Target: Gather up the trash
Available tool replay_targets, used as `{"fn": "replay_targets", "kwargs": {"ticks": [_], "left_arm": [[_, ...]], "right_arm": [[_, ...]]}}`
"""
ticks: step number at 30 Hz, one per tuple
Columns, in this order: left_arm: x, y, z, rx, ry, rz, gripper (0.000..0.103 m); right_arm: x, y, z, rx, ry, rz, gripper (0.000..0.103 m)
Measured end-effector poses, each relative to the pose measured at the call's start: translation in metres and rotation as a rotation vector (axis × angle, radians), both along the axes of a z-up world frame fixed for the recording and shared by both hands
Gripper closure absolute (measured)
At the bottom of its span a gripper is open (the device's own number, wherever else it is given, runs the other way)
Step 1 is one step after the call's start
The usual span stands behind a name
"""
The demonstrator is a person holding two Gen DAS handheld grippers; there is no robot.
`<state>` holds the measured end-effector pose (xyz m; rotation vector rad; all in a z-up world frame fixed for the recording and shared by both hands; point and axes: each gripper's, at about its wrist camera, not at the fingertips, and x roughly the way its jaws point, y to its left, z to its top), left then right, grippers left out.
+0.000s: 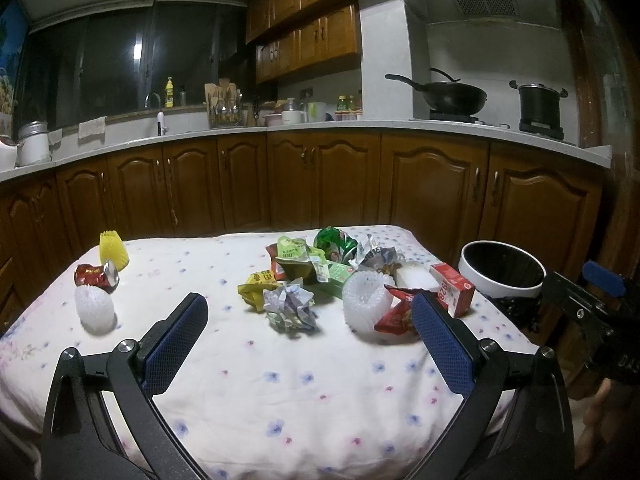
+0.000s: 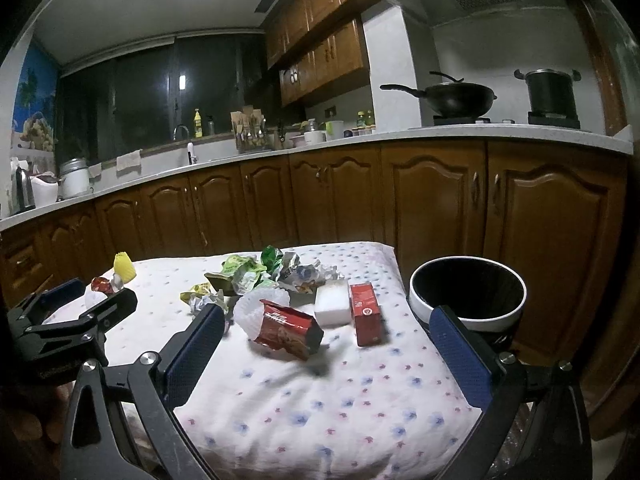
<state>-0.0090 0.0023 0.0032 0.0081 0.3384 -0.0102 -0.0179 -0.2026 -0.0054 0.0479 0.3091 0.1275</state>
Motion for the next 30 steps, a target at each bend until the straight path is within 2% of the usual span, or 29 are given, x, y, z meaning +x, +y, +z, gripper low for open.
{"fn": "replay_targets", "kwargs": {"ticks": [30], "left_arm": [[0.0018,0.0006,-0.0013,-0.001,0.003,0.005,0.000]], "right_arm": [[0.0008,0.0023,0.0002,0.005,0.001,0.002,0.000]]}}
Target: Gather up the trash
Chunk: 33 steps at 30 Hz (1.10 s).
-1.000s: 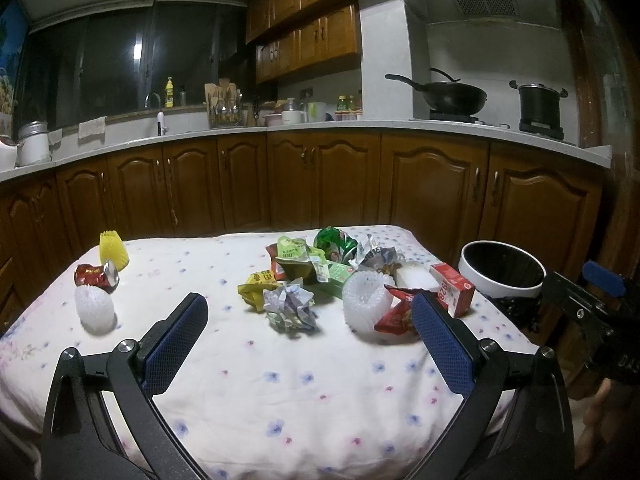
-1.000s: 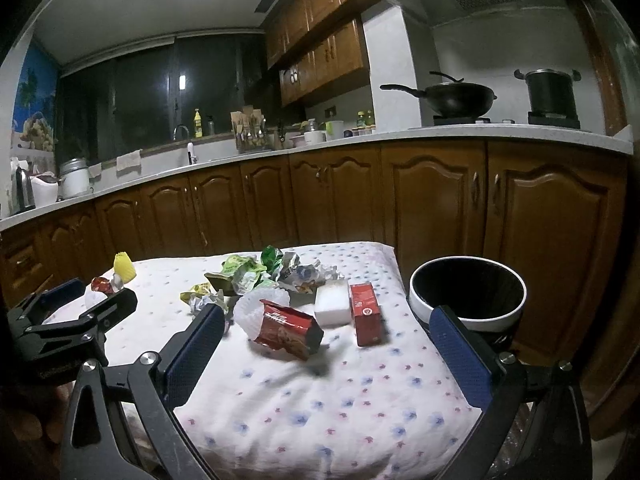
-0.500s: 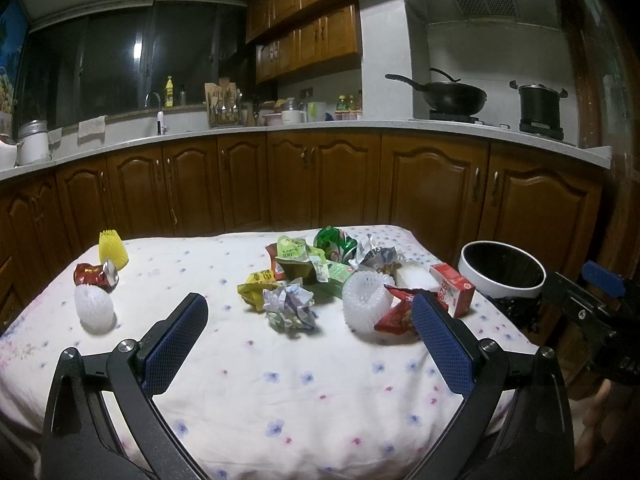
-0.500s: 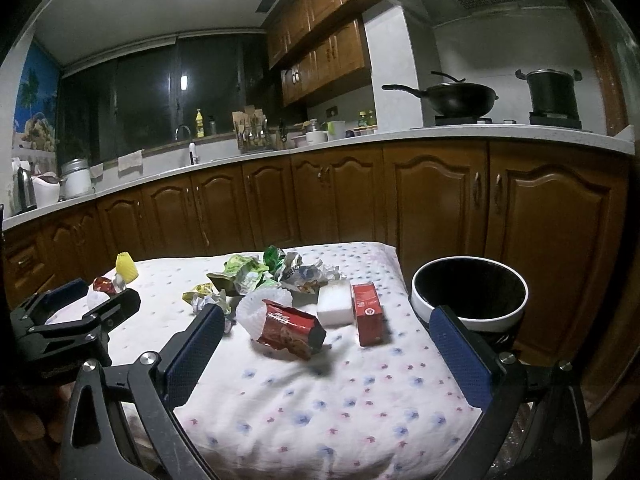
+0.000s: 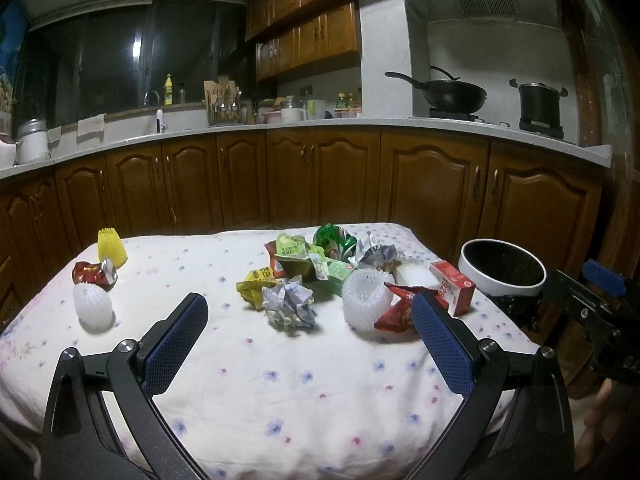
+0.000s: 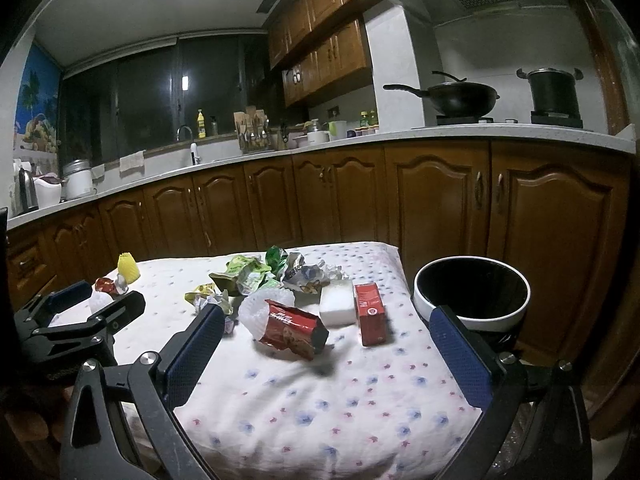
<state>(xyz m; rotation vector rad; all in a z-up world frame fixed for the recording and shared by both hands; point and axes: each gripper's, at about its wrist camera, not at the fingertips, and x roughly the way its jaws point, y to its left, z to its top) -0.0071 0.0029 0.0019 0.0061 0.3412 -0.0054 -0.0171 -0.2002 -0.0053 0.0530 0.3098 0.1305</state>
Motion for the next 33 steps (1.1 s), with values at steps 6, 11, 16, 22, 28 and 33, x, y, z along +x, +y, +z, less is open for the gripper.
{"fn": "replay_targets", "kwargs": {"ticks": [6,11,16,22,28,33], "left_arm": [[0.000,-0.001,-0.002,0.001,0.004,-0.001,0.000],[0.003,0.000,-0.007,-0.008,0.020,-0.010,0.000],[0.008,0.002,-0.011,-0.012,0.045,-0.017,0.000],[0.019,0.013,-0.017,-0.030,0.091,-0.003,0.000],[0.041,0.032,-0.027,-0.067,0.163,0.038,0.000],[0.069,0.048,-0.040,-0.102,0.232,0.057,0.004]], "right_arm": [[0.000,0.001,-0.001,0.003,0.002,0.001,0.000],[0.000,0.000,-0.001,0.005,0.004,0.002,0.000],[0.002,0.011,-0.006,0.012,0.016,0.016,0.000],[0.005,0.026,-0.014,0.017,0.043,0.046,0.000],[0.021,0.032,-0.024,0.043,0.107,0.085,0.000],[0.047,0.032,-0.037,0.063,0.187,0.140,0.001]]}}
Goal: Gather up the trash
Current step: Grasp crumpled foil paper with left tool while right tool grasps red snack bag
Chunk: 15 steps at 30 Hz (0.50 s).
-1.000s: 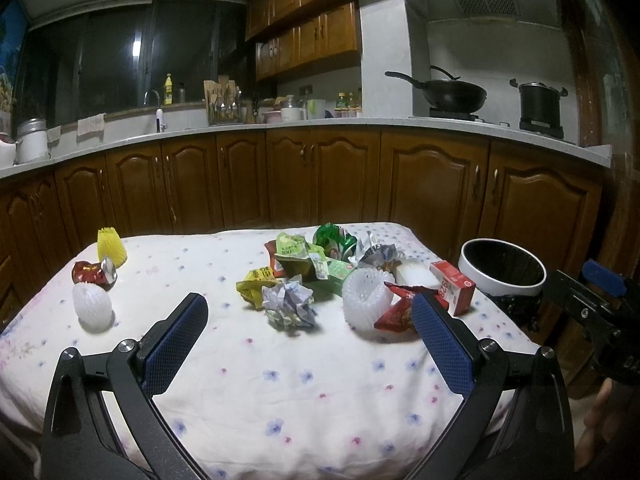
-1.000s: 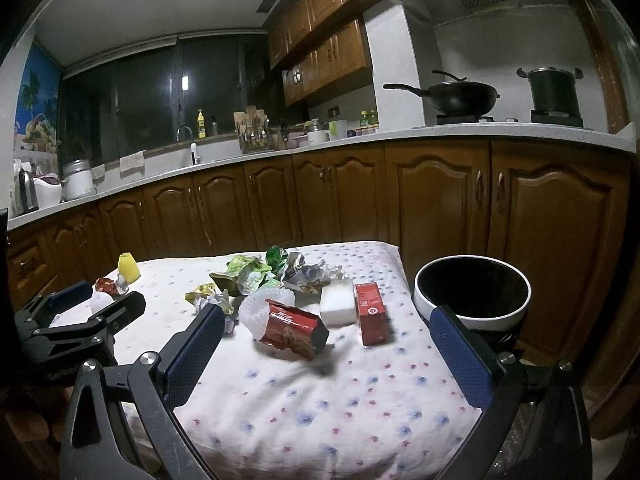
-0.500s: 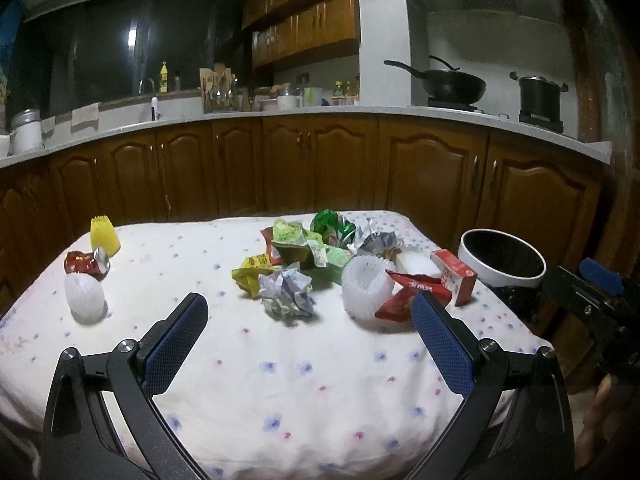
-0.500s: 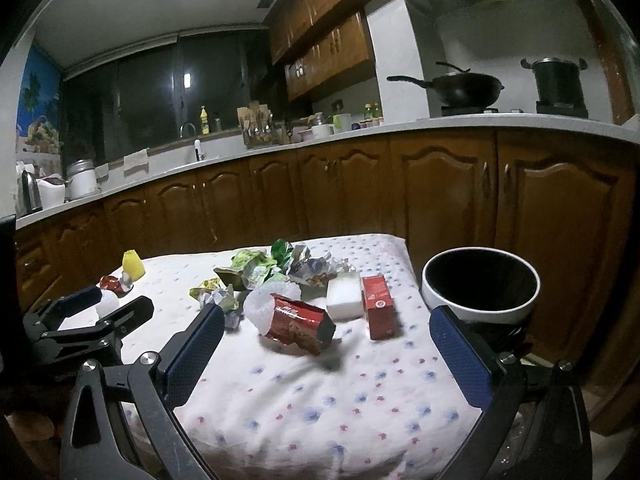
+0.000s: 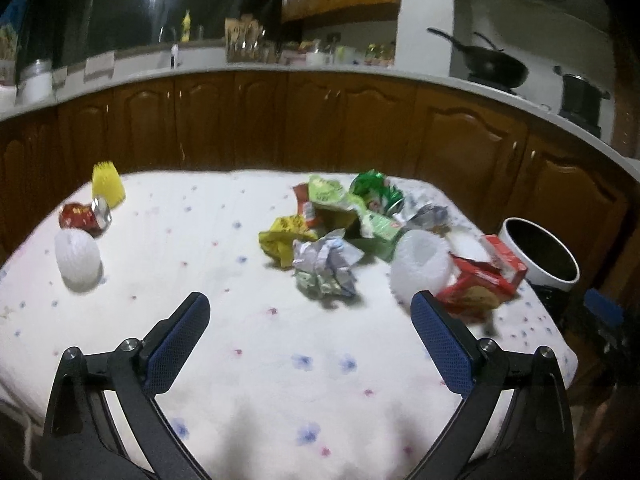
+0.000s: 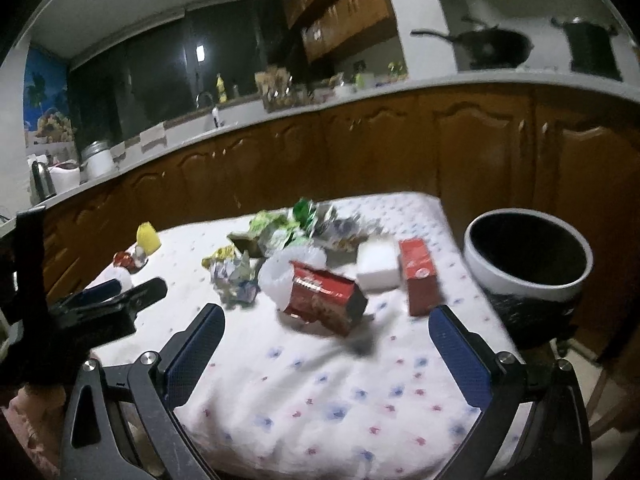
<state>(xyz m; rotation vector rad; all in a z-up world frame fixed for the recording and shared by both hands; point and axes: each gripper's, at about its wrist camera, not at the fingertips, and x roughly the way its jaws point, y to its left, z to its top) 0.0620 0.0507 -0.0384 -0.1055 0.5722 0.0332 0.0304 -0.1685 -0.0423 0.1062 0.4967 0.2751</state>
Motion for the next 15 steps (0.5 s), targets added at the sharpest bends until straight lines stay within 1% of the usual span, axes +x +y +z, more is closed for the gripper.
{"fn": "replay_targets", "kwargs": {"ticks": [5,7,8,11,13,15], "left_arm": [[0.039,0.010,-0.017,-0.032,0.089,-0.018,0.014],[0.053,0.012,-0.024,-0.046,0.118,-0.021,0.016],[0.058,0.013,-0.026,-0.049,0.128,-0.023,0.017],[0.077,0.012,-0.033,-0.055,0.165,-0.024,0.019],[0.086,0.011,-0.036,-0.046,0.183,-0.021,0.019],[0.095,0.011,-0.040,-0.037,0.197,-0.024,0.026]], "right_arm": [[0.029,-0.002,-0.014,0.008,0.069,0.030,0.007],[0.038,-0.001,-0.018,0.008,0.088,0.037,0.013],[0.043,0.000,-0.021,0.011,0.101,0.043,0.018],[0.058,0.000,-0.028,0.016,0.140,0.052,0.025],[0.066,-0.002,-0.033,0.025,0.160,0.052,0.033],[0.072,-0.005,-0.037,0.034,0.173,0.044,0.034]]}}
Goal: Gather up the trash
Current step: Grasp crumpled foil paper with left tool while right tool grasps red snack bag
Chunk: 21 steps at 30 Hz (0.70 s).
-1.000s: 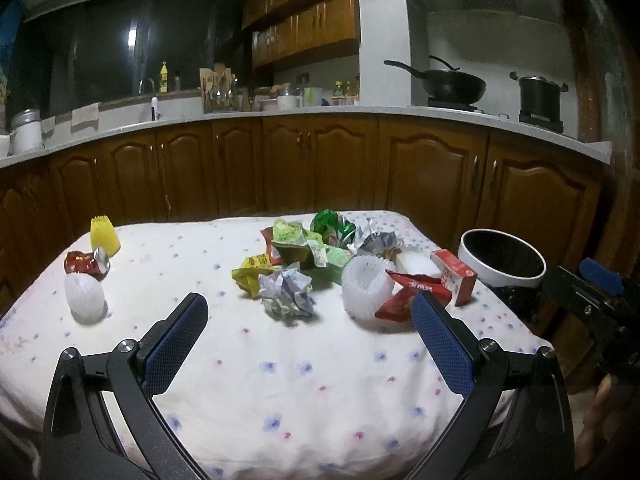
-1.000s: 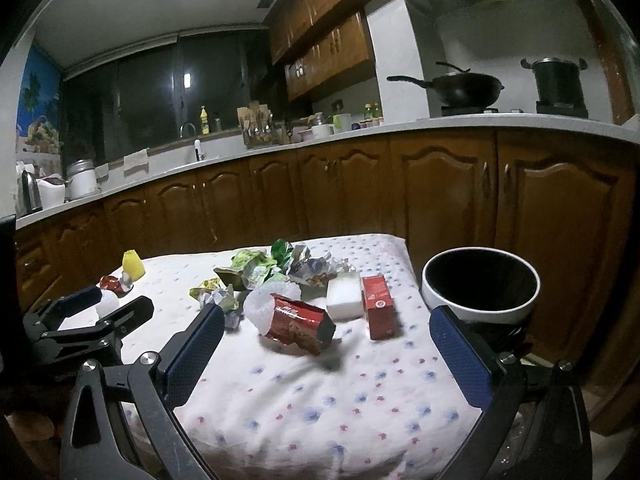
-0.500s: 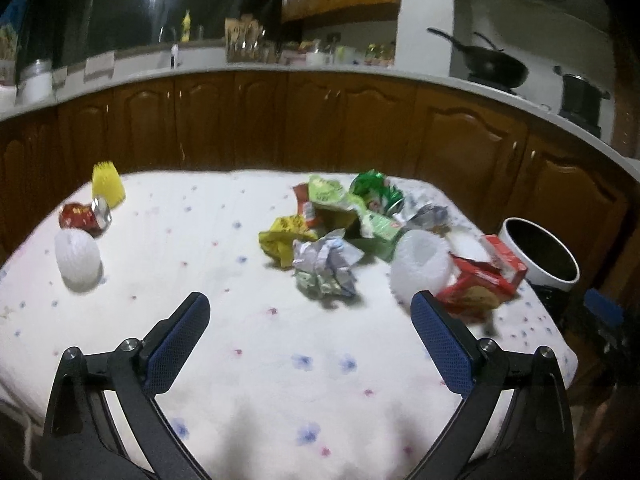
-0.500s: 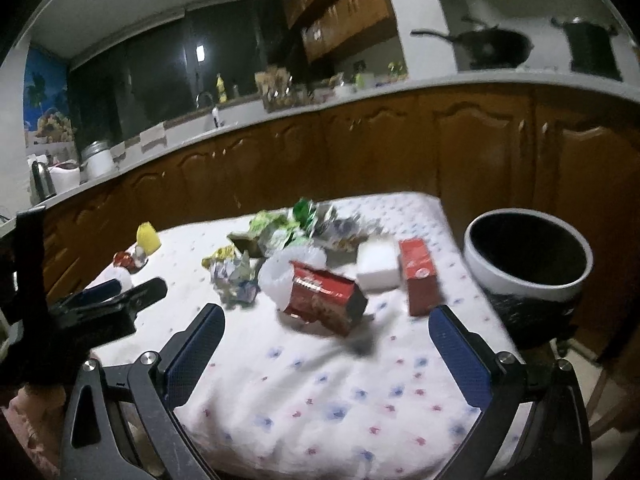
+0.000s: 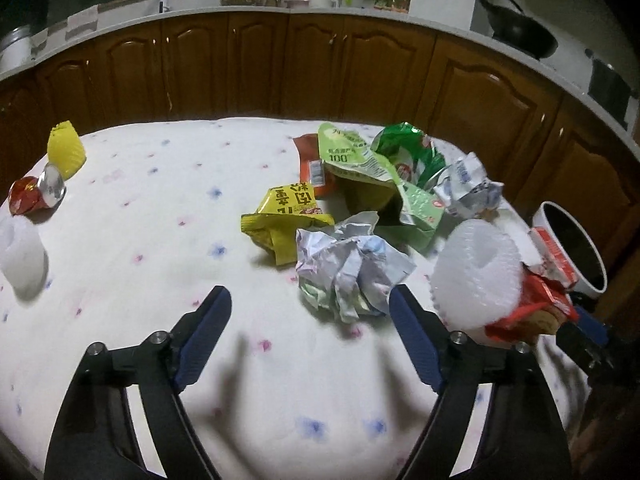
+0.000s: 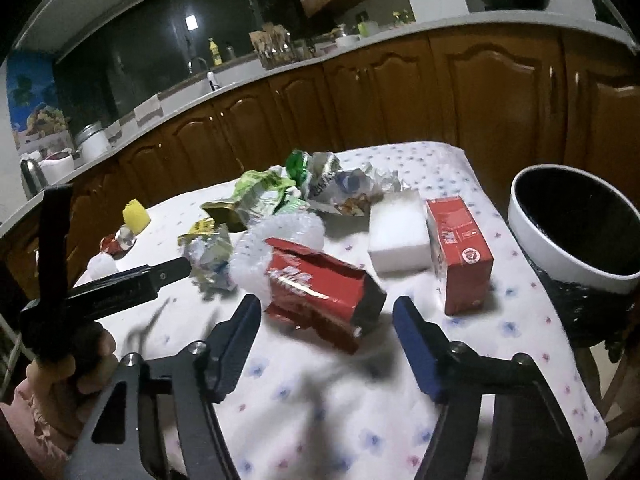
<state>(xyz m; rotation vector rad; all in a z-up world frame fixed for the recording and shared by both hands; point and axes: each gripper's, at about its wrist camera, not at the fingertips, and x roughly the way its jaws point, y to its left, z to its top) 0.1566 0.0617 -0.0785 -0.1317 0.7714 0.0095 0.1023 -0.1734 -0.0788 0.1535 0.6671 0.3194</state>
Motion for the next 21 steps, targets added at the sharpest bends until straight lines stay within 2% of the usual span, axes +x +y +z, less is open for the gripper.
{"fn": "replay_targets", "kwargs": {"ticks": [3,5,7,9,12,15,21], "left_arm": [[0.010,0.000,-0.008,-0.013,0.029,-0.015,0.040],[0.014,0.001,-0.013,-0.031,0.051,-0.022,0.049],[0.015,0.001,-0.015,-0.041,0.058,-0.031,0.062],[0.013,-0.001,-0.015,-0.045,0.054,-0.046,0.086],[0.007,-0.002,-0.011,-0.047,0.037,-0.059,0.090],[-0.004,-0.005,-0.004,-0.045,0.013,-0.072,0.095],[-0.030,-0.018,0.023,-0.042,-0.072,-0.108,0.095]], "right_arm": [[0.011,-0.002,-0.005,0.006,0.023,0.001,0.039],[0.016,-0.003,-0.007,0.018,0.037,0.004,0.051],[0.018,-0.003,-0.008,0.028,0.047,0.014,0.084],[0.018,-0.003,-0.008,0.036,0.045,0.023,0.095],[0.012,0.002,-0.004,0.037,0.028,0.051,0.102],[0.004,0.007,0.001,0.040,0.015,0.081,0.103],[-0.015,0.000,0.018,0.057,-0.031,0.091,0.103]]}}
